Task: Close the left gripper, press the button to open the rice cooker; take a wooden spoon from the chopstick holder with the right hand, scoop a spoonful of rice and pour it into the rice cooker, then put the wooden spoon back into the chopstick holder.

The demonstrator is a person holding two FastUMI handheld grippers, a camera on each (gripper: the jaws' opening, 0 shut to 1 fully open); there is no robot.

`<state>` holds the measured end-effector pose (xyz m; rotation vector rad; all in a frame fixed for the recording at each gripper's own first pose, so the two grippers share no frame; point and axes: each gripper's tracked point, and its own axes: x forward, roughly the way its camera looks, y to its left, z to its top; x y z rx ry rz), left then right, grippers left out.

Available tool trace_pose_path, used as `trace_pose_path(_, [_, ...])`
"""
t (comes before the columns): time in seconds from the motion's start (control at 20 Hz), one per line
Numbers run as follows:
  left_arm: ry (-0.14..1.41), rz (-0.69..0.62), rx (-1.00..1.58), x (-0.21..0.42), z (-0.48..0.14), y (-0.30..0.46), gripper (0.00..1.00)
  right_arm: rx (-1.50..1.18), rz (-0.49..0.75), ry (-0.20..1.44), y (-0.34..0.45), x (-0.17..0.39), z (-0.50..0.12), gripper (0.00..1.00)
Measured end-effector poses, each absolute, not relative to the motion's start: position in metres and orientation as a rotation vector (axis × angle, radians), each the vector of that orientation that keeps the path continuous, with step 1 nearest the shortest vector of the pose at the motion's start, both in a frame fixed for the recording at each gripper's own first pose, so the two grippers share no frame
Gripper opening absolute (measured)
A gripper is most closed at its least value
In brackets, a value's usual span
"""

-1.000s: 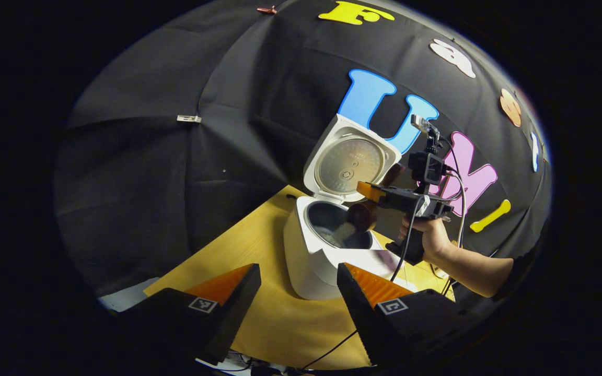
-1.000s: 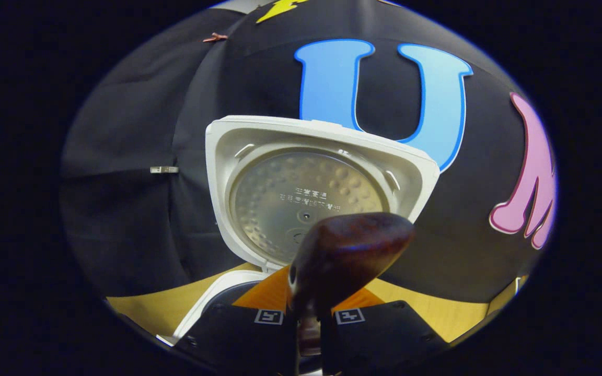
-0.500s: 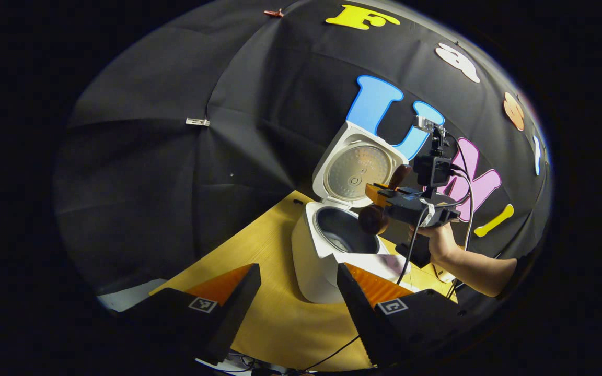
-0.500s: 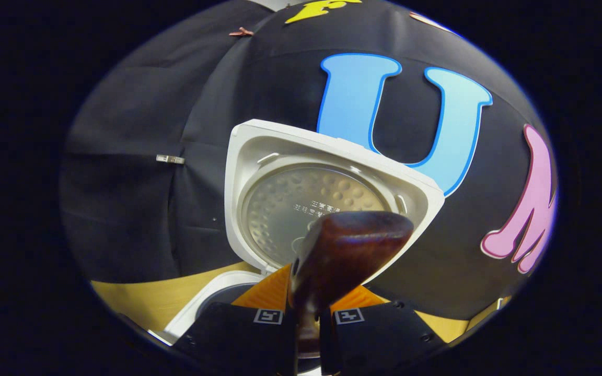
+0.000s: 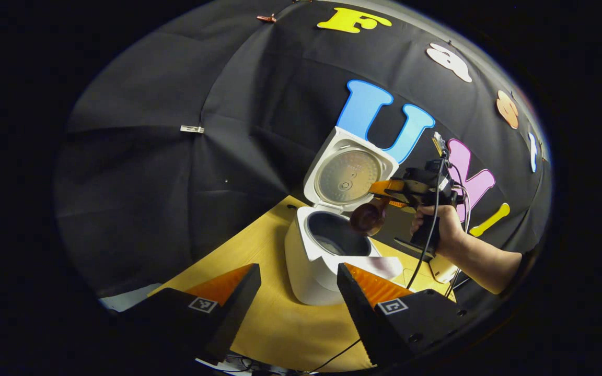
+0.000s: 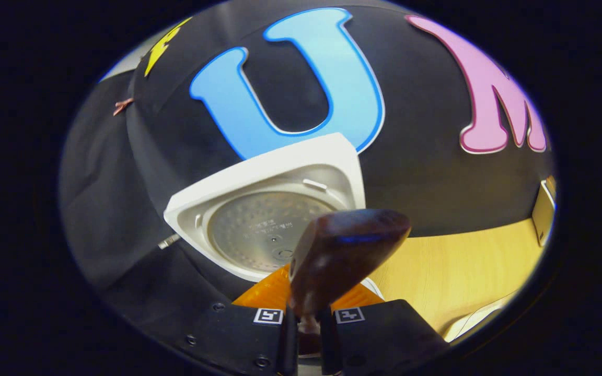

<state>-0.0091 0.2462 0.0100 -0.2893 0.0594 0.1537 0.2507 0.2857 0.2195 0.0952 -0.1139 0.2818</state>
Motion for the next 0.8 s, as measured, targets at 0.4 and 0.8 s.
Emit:
trace_pose_path(0.4, [0.037,0.094,-0.214,0.003,0.032,0.184,0.95,0.119,0.257,-0.204,0.201,0.194,0.253,0.21])
trace_pose_path(0.8, [0.028,0.050,-0.176,0.026,0.051,0.122,0.95,0.221,0.155,-0.236,0.066,0.156,0.265,0.21])
